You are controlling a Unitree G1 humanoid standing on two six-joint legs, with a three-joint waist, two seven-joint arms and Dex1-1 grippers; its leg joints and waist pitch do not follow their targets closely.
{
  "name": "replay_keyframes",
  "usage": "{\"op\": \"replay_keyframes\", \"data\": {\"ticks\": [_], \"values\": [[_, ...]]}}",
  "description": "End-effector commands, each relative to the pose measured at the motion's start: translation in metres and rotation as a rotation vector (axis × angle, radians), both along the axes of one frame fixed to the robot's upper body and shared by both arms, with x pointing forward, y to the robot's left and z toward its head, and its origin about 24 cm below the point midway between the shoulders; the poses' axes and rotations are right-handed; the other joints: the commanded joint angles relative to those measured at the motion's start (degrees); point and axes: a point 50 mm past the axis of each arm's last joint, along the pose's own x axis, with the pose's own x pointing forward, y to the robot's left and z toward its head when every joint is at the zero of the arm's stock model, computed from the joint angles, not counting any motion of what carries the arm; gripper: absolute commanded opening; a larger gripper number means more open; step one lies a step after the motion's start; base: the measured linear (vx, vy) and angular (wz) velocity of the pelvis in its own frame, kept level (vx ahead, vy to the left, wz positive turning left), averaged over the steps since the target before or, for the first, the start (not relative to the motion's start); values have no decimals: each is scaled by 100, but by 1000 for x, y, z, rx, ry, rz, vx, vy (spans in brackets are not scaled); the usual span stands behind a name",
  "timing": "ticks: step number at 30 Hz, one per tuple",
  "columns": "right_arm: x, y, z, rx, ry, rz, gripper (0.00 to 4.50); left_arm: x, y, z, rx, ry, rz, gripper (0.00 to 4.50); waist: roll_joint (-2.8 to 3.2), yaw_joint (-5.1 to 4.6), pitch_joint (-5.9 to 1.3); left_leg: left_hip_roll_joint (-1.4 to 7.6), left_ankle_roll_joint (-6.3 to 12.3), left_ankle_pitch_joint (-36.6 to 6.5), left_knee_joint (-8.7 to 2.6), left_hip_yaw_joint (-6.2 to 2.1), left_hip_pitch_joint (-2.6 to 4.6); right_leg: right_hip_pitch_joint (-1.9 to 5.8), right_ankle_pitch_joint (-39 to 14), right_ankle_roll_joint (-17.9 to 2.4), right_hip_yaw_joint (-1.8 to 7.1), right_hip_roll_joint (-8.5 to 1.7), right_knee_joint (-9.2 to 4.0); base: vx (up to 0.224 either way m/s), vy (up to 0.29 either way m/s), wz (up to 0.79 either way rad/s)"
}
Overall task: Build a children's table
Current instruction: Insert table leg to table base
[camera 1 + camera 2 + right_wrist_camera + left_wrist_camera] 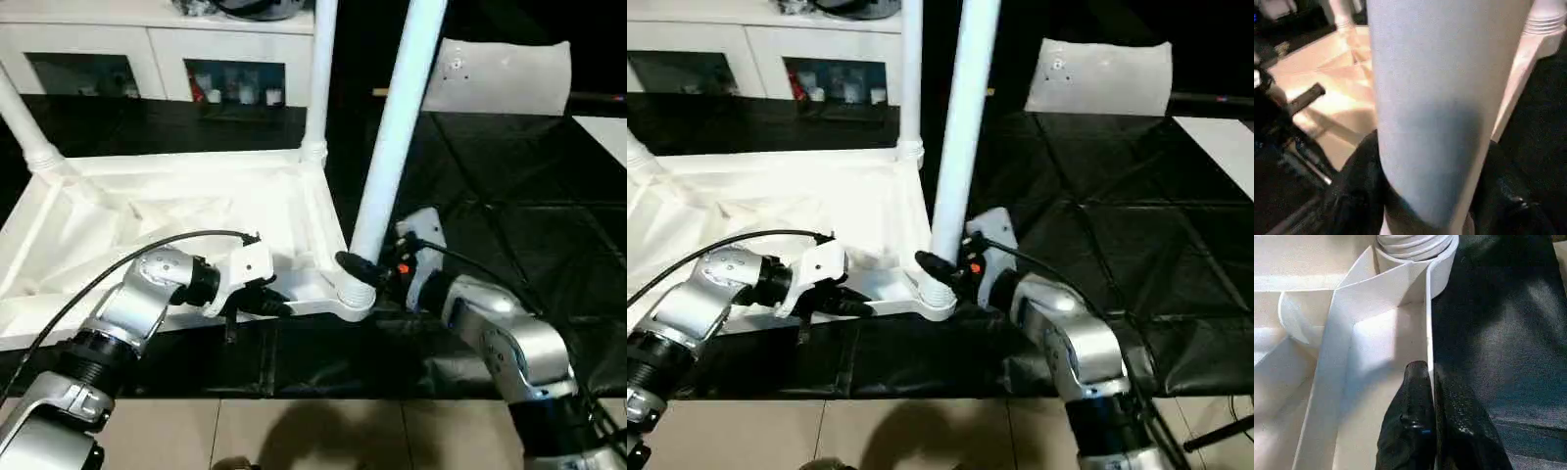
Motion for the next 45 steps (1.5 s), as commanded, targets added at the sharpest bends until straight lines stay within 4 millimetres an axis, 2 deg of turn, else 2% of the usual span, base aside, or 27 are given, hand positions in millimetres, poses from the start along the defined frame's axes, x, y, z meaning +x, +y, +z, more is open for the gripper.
{"op": "replay_keyframes", "data": {"ticks": [1,4,5,9,12,13,14,16,19,20,21,23,26,31,32,34,35,37,40,41,45], "values": [[-6,-14,-26,3,116,-98,189,1,-2,4,-26,-16,-12,0,144,27,-411,500,128,-317,-378,-175,-2,314,-138,-1021,456,-859,-450,0,0,0],[-9,-17,-29,49,116,-151,189,1,-1,4,-30,-15,-2,0,131,35,-405,486,139,-354,-381,-167,-4,319,-149,-1055,451,-865,-460,0,0,0],[-10,-17,-30,53,115,-158,189,1,-1,4,-31,-15,1,0,166,35,-397,480,113,-432,-380,-163,-1,308,-300,-1024,449,-856,-486,0,0,0],[-18,-16,-35,58,80,-176,189,4,-1,3,-33,-29,25,0,163,64,-409,473,131,-427,-378,-160,-8,318,-491,-930,456,-865,-502,0,0,0],[-26,-16,-36,-10,15,-157,189,7,-2,4,-36,-47,44,0,161,92,-407,472,166,-395,-382,-157,-10,301,-490,-844,448,-847,-507,0,0,0],[-26,-16,-36,-10,15,-157,189,7,-2,4,-36,-47,44,0,161,102,-399,471,157,-449,-391,-157,-4,295,-612,-810,446,-849,-520,0,0,0],[-29,-17,-37,-78,-22,-129,189,7,-2,4,-28,-48,40,0,191,115,-390,464,158,-511,-392,-159,-2,288,-790,-781,448,-851,-533,0,0,0],[-29,-17,-37,-103,-36,-119,189,7,-1,4,-24,-49,37,0,177,118,-392,465,143,-545,-396,-157,-1,290,-961,-720,451,-853,-558,0,0,0],[-31,-17,-38,-169,-58,-50,189,6,-1,3,-12,-48,21,0,178,122,-405,465,189,-458,-389,-161,-16,290,-767,-713,446,-835,-533,0,0,0],[-30,-16,-38,-185,-62,-9,189,6,-1,3,3,-50,3,0,156,121,-404,462,209,-429,-389,-161,-23,300,-697,-711,443,-832,-524,0,0,0],[-30,-16,-38,-188,-63,2,189,6,-1,3,6,-51,-2,0,168,117,-400,455,243,-456,-386,-156,-21,293,-738,-716,445,-836,-535,0,0,0],[-29,-16,-38,-189,-56,25,189,6,-1,3,8,-51,-7,0,151,115,-399,454,254,-488,-385,-155,-21,298,-823,-715,446,-843,-546,0,0,0],[-28,-12,-40,-214,-35,131,189,6,-2,3,21,-51,-33,0,154,113,-395,453,280,-492,-381,-153,-16,291,-969,-690,443,-832,-565,0,0,0],[-33,-4,-46,-222,39,311,189,10,-8,6,33,-55,-92,0,142,120,-411,449,329,-386,-372,-155,-30,310,-804,-706,436,-826,-546,0,0,0],[-33,-4,-47,-222,47,332,189,11,-9,8,35,-55,-108,0,107,114,-416,443,350,-390,-366,-144,-24,307,-806,-703,433,-820,-552,0,0,0],[-33,-2,-48,-230,60,364,189,12,-11,9,39,-51,-133,0,123,131,-415,445,358,-355,-370,-146,-27,302,-810,-691,432,-826,-550,0,0,0],[-33,-1,-49,-230,70,382,189,13,-12,11,41,-48,-154,0,56,119,-417,452,365,-360,-373,-137,-25,306,-799,-684,432,-822,-550,0,0,0],[-31,3,-48,-233,90,446,189,17,-13,14,60,-49,-183,0,129,120,-411,448,362,-432,-376,-144,-5,281,-927,-697,420,-821,-575,0,0,0],[-29,6,-45,-236,108,498,189,21,-12,16,85,-61,-196,0,97,138,-416,470,322,-508,-379,-144,9,290,-1001,-697,433,-842,-573,0,0,0],[-30,6,-45,-247,116,527,189,23,-12,17,93,-66,-198,0,116,150,-420,468,312,-494,-380,-146,9,291,-993,-686,431,-839,-576,0,0,0],[-30,6,-44,-250,127,551,189,25,-11,17,95,-63,-205,0,113,155,-420,488,281,-469,-388,-149,5,287,-834,-740,424,-847,-546,0,0,0]]}}
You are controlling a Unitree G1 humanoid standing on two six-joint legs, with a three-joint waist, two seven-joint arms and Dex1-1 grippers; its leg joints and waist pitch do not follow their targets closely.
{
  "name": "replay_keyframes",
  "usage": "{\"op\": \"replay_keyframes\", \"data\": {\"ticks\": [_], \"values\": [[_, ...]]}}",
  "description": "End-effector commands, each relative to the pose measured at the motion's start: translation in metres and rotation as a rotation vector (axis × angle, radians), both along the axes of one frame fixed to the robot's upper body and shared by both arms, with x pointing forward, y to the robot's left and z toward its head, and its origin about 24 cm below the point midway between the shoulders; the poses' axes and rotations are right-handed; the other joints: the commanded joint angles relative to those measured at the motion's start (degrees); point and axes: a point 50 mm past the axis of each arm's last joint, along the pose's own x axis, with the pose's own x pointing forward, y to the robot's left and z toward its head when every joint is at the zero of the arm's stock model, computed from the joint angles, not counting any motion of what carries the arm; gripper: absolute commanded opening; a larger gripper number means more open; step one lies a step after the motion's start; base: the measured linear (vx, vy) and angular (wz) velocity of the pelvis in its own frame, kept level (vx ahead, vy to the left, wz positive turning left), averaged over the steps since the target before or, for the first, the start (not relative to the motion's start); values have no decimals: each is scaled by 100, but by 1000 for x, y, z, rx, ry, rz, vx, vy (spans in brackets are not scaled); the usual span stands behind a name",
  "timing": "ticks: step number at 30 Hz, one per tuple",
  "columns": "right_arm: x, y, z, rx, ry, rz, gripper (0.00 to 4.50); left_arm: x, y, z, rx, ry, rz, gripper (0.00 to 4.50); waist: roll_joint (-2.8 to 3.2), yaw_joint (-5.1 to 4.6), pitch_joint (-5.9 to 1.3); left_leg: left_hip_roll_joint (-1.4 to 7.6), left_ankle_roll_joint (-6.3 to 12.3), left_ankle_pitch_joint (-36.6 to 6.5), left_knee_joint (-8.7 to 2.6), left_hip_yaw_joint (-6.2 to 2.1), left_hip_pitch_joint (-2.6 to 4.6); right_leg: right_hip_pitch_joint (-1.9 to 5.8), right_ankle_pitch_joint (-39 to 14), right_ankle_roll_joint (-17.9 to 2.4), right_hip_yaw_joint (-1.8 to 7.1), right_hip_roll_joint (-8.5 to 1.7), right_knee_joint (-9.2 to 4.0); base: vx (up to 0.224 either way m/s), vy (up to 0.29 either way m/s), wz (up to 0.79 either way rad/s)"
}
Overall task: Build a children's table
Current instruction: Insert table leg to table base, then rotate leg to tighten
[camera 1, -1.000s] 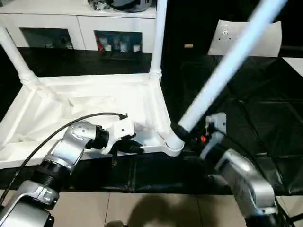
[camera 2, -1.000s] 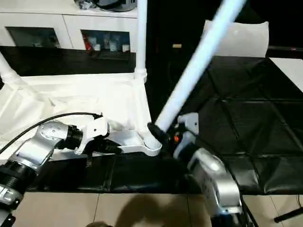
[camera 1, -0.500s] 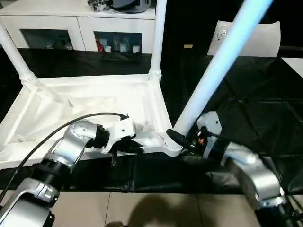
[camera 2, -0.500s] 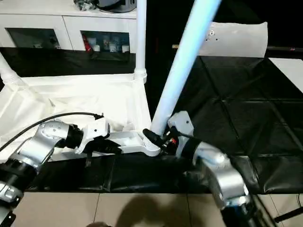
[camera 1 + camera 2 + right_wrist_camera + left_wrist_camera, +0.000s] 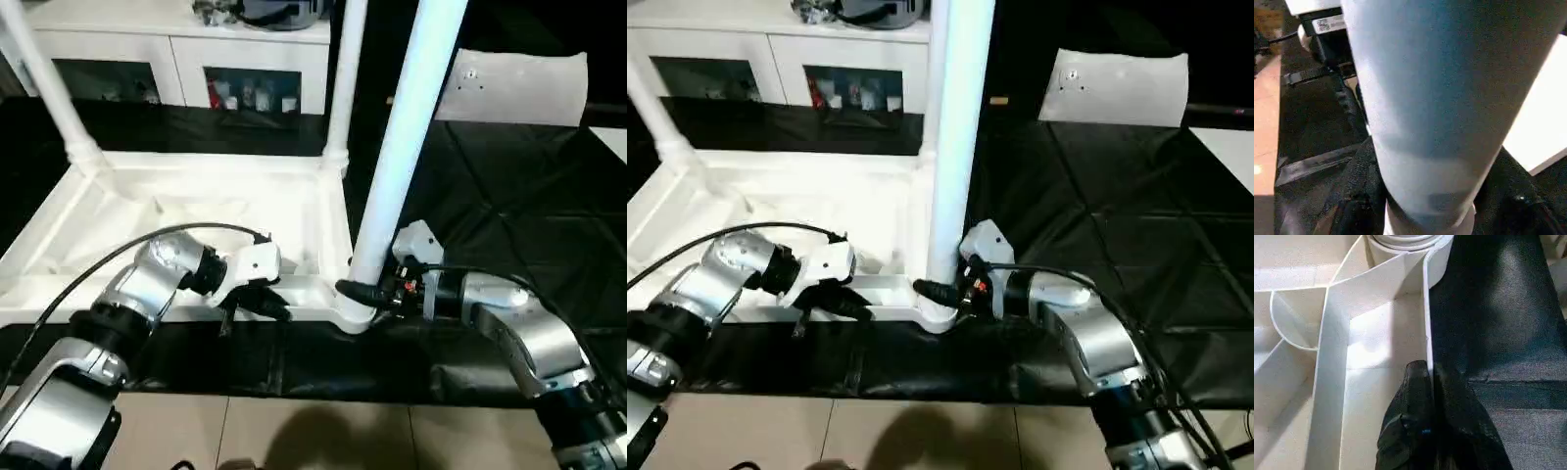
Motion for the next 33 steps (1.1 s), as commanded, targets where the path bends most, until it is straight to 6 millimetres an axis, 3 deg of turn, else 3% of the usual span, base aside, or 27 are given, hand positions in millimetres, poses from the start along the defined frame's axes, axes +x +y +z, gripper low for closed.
{"op": "replay_keyframes", "data": {"ticks": [1,2,7,10,12,13,14,15,20,21,23,26,27,29,30,31,33], "values": [[-25,12,-44,-67,243,105,189,8,-9,16,-9,-74,-41,0,54,2,-317,486,271,-481,-379,-161,2,282,-802,-779,438,-835,-529,0,0,0],[-24,12,-43,-54,244,96,189,8,-7,15,-12,-72,-37,0,87,6,-307,481,258,-513,-376,-159,3,272,-847,-784,436,-839,-544,0,0,0],[-25,12,-42,-34,243,75,189,7,-3,12,-9,-68,-27,0,47,3,-302,488,247,-543,-390,-159,3,277,-958,-771,435,-843,-554,0,0,0],[-25,15,-40,-6,242,61,189,8,0,12,-13,-70,-4,0,60,8,-291,492,256,-543,-396,-161,4,269,-975,-771,436,-850,-553,0,0,0],[-24,17,-38,17,234,37,189,7,3,12,-17,-67,8,0,51,-5,-222,493,271,-652,-428,-163,11,236,-1179,-741,440,-846,-586,0,0,0],[-24,18,-37,24,230,27,189,7,4,12,-19,-64,10,0,51,-6,-230,491,267,-675,-426,-162,15,240,-1231,-734,439,-854,-587,0,0,0],[-23,18,-36,36,230,17,189,6,5,12,-27,-62,15,0,23,-19,-192,493,263,-725,-445,-162,15,222,-1344,-715,442,-855,-604,0,0,0],[-23,19,-35,45,230,12,189,5,6,12,-34,-61,19,0,72,-10,-174,488,257,-757,-447,-171,15,209,-1401,-710,444,-855,-603,0,0,0],[-27,22,-34,59,231,-6,189,0,12,10,-37,-52,39,0,71,-44,-169,502,279,-727,-471,-170,19,212,-1272,-708,449,-851,-599,0,0,0],[-28,23,-33,66,230,-15,189,1,12,10,-44,-65,63,0,106,-41,-167,509,265,-751,-477,-176,23,209,-1264,-722,450,-859,-595,0,0,0],[-28,23,-33,69,224,-30,189,2,12,11,-55,-73,89,0,86,-55,-162,510,247,-802,-484,-172,24,216,-1310,-729,451,-861,-612,0,0,0],[-21,24,-32,69,185,-153,189,1,7,13,-114,-74,218,0,103,-64,-164,548,140,-833,-503,-180,38,198,-1433,-793,454,-886,-588,0,0,0],[-18,24,-32,68,172,-204,189,0,5,14,-141,-68,269,0,83,-76,-152,523,165,-869,-502,-171,30,184,-1540,-797,448,-865,-618,0,0,0],[-14,24,-32,70,166,-271,189,-4,-1,16,-187,-57,331,0,108,-111,-135,525,98,-982,-515,-182,37,165,-1799,-816,448,-870,-634,0,0,0],[-11,25,-32,74,161,-327,189,-8,-9,15,-202,-49,365,0,83,-125,-138,519,99,-1023,-517,-180,40,168,-1886,-796,453,-866,-651,0,0,0],[-7,26,-32,70,155,-376,189,-13,-16,14,-204,-50,392,0,80,-168,-152,555,33,-1018,-539,-194,28,192,-1789,-835,459,-877,-596,0,0,0],[-3,29,-32,76,151,-427,189,-20,-27,12,-203,-51,411,0,67,-244,-149,529,82,-1002,-532,-184,14,184,-1716,-860,458,-852,-624,0,0,0]]}}
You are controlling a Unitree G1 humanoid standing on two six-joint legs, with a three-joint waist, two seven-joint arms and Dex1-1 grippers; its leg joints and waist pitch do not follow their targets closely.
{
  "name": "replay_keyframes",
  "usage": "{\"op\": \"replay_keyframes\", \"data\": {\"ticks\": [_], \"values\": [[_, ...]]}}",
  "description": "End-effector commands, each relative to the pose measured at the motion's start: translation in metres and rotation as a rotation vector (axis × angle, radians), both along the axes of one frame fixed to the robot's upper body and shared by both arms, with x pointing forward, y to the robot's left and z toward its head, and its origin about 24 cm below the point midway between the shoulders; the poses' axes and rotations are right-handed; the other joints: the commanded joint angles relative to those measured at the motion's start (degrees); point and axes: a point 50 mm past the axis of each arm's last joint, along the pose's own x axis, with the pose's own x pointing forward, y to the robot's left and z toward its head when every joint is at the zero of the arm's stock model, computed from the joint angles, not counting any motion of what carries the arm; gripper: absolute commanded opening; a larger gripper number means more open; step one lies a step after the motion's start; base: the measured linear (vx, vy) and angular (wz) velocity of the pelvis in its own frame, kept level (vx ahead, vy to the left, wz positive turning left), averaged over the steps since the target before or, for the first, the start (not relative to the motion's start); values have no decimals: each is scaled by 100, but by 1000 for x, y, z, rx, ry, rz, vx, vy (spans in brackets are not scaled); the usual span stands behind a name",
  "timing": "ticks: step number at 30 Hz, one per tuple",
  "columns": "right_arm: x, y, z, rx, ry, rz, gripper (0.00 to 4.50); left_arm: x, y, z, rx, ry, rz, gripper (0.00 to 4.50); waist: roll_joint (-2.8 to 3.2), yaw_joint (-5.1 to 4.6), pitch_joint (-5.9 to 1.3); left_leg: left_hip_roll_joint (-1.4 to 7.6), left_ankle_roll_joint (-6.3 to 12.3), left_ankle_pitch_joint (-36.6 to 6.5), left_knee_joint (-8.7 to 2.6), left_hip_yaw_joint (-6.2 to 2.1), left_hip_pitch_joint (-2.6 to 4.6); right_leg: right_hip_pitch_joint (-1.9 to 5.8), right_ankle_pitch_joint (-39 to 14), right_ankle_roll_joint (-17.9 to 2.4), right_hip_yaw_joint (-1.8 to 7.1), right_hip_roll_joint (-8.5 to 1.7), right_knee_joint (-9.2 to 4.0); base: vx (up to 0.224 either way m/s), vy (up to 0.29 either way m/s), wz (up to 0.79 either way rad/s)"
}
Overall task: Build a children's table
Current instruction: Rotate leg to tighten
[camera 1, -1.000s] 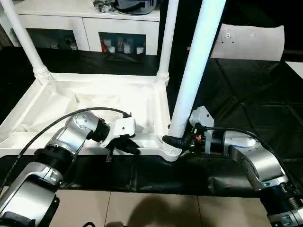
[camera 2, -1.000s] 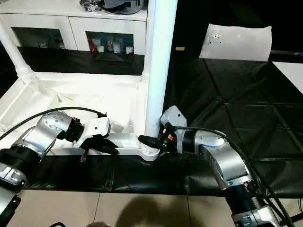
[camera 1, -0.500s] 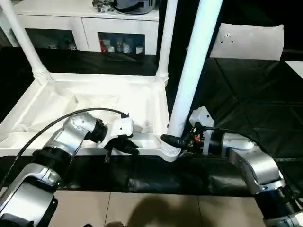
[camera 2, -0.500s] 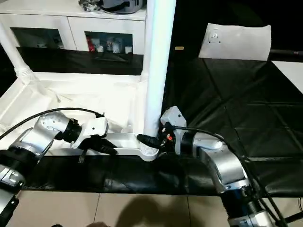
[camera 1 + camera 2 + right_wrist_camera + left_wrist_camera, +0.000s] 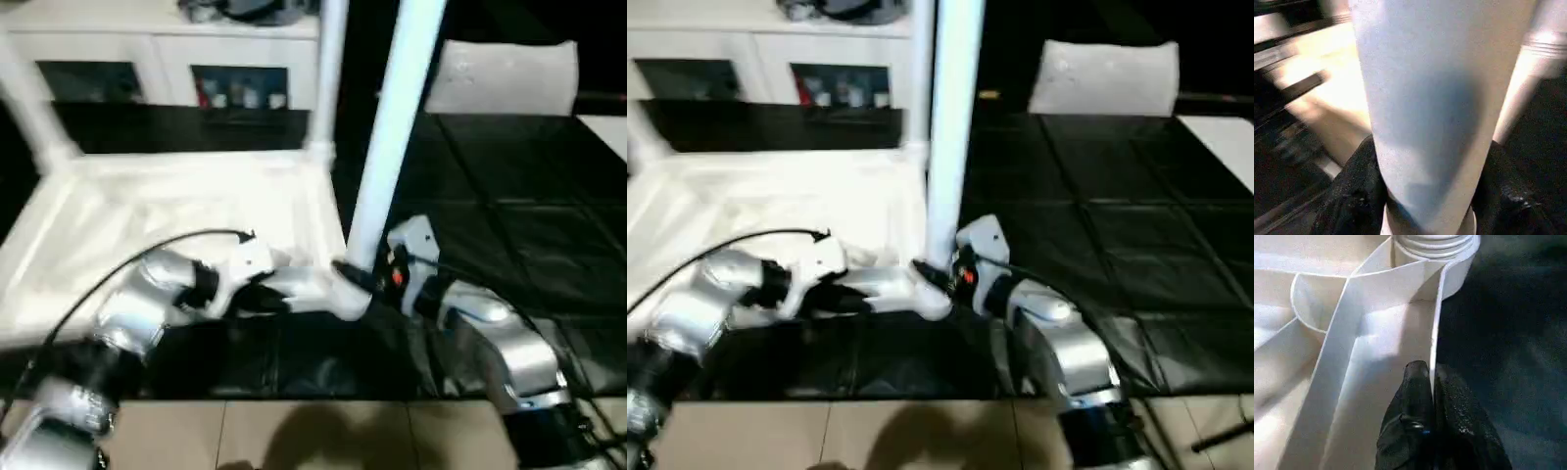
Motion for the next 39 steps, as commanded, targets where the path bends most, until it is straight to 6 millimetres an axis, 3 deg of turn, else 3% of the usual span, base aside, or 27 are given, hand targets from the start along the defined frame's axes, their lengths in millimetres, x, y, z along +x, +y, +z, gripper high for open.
{"op": "replay_keyframes", "data": {"ticks": [1,4,5,8,11,13,14,22,31,33,39], "values": [[-6,11,-30,-8,177,-22,189,1,-18,16,-72,-72,40,0,42,2,-193,502,134,-903,-458,-222,-9,204,-1581,-899,457,-831,-578,0,0,0],[2,15,-29,19,189,-110,189,-3,-37,18,-114,-63,82,0,34,-65,-204,485,202,-740,-434,-206,-23,225,-1392,-917,464,-819,-572,0,0,0],[6,19,-29,34,199,-144,189,-6,-45,20,-125,-59,101,0,-14,-48,-227,469,259,-596,-415,-196,-27,233,-1343,-892,458,-826,-577,0,0,0],[12,34,-26,56,217,-149,189,-10,-55,21,-90,-75,110,0,11,-59,-235,476,272,-562,-427,-205,-36,233,-1238,-870,450,-804,-579,0,0,0],[12,41,-26,60,222,-130,189,-9,-49,18,-36,-90,111,0,11,-63,-281,465,283,-529,-416,-205,-36,256,-1137,-835,446,-796,-574,0,0,0],[12,42,-26,62,226,-132,189,-9,-47,18,-25,-91,120,0,36,-54,-275,467,277,-504,-418,-207,-36,250,-1056,-841,450,-803,-567,0,0,0],[13,42,-27,58,227,-133,189,-8,-44,17,-7,-92,124,0,9,-58,-277,476,266,-513,-425,-210,-37,258,-1028,-857,449,-806,-551,0,0,0],[14,39,-30,34,226,-129,189,-9,-32,15,29,-86,137,0,18,-114,-280,472,209,-580,-422,-203,-28,251,-1019,-882,458,-797,-550,0,0,0],[14,38,-33,5,215,-109,189,-13,-35,13,27,-69,107,0,31,-151,-284,473,208,-590,-416,-204,-31,258,-950,-935,457,-794,-544,0,0,0],[14,37,-33,7,213,-96,245,-13,-35,13,29,-72,108,0,23,-154,-286,472,219,-554,-414,-204,-37,267,-891,-947,458,-796,-535,0,0,0],[14,35,-32,-4,195,-81,296,-11,-32,12,33,-82,112,0,25,-129,-300,476,261,-432,-401,-196,-33,272,-700,-993,452,-788,-518,0,0,0]]}}
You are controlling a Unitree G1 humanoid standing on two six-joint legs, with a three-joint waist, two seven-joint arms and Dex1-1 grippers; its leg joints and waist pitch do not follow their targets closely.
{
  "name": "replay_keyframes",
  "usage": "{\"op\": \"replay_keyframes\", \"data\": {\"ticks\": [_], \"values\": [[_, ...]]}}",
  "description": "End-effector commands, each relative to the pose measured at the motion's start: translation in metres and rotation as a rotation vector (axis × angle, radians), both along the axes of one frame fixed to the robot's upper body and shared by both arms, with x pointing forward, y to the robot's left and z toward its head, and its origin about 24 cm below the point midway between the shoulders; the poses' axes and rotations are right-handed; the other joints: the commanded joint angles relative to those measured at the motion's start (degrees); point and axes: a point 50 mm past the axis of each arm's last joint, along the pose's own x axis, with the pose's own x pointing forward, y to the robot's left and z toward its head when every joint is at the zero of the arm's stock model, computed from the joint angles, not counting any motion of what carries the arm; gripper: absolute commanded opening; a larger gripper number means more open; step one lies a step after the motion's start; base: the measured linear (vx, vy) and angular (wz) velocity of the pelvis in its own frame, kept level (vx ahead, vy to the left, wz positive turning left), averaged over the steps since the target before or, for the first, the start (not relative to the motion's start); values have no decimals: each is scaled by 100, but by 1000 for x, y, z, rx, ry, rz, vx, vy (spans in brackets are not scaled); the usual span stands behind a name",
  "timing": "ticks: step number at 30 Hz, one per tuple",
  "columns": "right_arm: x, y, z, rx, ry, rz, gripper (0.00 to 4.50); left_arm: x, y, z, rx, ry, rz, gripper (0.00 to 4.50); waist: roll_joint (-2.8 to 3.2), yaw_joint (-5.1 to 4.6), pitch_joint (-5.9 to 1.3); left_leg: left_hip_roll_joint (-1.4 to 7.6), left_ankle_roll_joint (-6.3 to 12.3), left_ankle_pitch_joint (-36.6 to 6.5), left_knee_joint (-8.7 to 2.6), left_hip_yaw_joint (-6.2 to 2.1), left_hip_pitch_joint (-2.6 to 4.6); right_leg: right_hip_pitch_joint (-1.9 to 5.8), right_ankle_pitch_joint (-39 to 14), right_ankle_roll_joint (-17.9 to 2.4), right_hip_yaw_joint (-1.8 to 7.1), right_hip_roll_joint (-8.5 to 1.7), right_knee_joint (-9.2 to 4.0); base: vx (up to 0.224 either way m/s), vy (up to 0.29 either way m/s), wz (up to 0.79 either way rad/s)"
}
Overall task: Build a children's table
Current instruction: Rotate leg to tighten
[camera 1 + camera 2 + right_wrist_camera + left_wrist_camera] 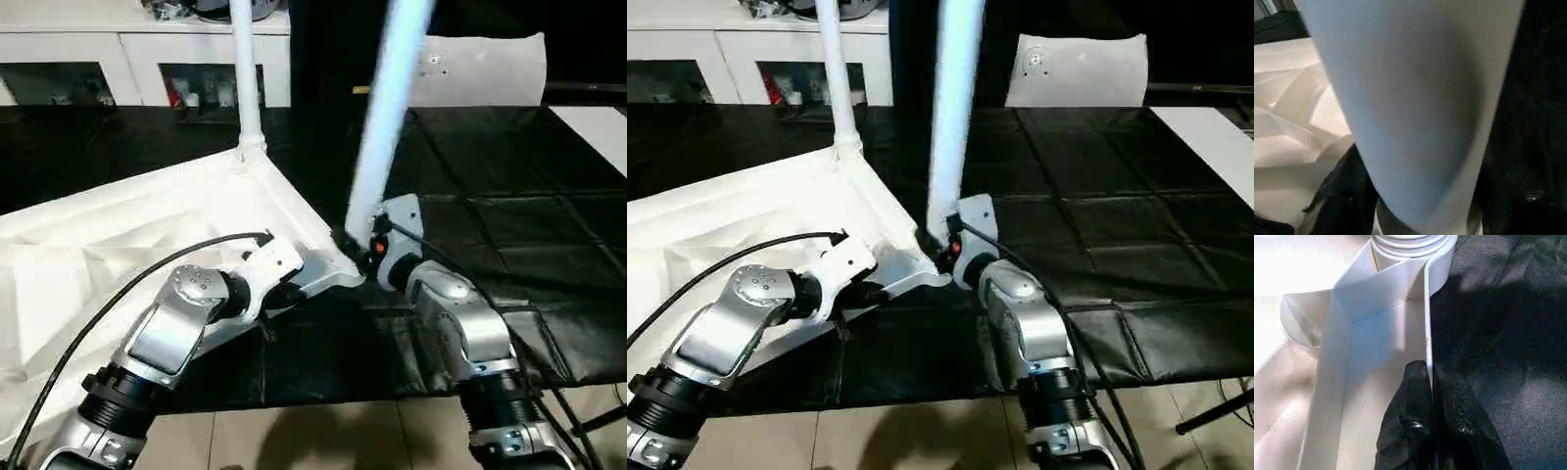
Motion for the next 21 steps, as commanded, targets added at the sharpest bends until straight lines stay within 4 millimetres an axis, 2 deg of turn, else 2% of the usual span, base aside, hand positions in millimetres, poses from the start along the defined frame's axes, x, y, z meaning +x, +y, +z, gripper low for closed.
{"op": "replay_keyframes", "data": {"ticks": [1,4,6,8,13,14,15,16,17,19,21], "values": [[-14,15,-24,-4,124,100,296,-2,-10,7,-22,-36,-59,0,74,68,-296,469,253,-413,-369,-206,-29,279,-678,-979,450,-795,-471,0,0,0],[-15,14,-24,-6,116,113,336,-1,-9,7,-23,-38,-58,0,72,78,-300,469,289,-378,-364,-203,-30,283,-559,-990,450,-803,-465,0,0,0],[-18,11,-23,2,102,134,343,0,-7,7,-25,-43,-59,0,58,87,-295,467,302,-389,-363,-194,-26,281,-621,-963,451,-799,-482,0,0,0],[-20,7,-22,6,96,145,372,1,-5,8,-25,-50,-65,0,61,120,-300,469,327,-350,-356,-192,-23,285,-579,-928,454,-797,-473,0,0,0],[-29,-4,-19,11,76,193,407,4,-1,8,-22,-56,-83,0,56,191,-291,477,326,-426,-367,-187,-6,269,-762,-859,449,-802,-493,0,0,0],[-29,-4,-19,11,76,193,423,4,-1,8,-22,-56,-83,0,10,204,-287,470,335,-423,-367,-182,-10,275,-847,-818,452,-802,-495,0,0,0],[-33,-9,-19,12,73,202,431,5,1,8,-20,-58,-98,0,24,208,-288,473,335,-421,-370,-182,-10,273,-885,-811,451,-805,-498,0,0,0],[-37,-17,-18,12,71,210,431,6,4,7,-14,-60,-123,0,-8,210,-297,473,350,-390,-364,-178,-8,272,-883,-758,452,-795,-501,0,0,0],[-39,-20,-18,10,70,212,446,7,5,7,-11,-59,-131,0,6,238,-298,468,378,-350,-359,-180,-12,273,-849,-703,456,-797,-493,0,0,0],[-45,-29,-17,5,67,217,446,8,10,7,-1,-59,-157,0,42,255,-295,461,401,-372,-359,-180,-7,263,-848,-653,453,-784,-515,0,0,0],[-49,-39,-17,-17,60,209,446,8,15,5,10,-50,-205,0,36,282,-292,454,394,-424,-365,-186,-13,266,-937,-639,444,-788,-535,0,0,0]]}}
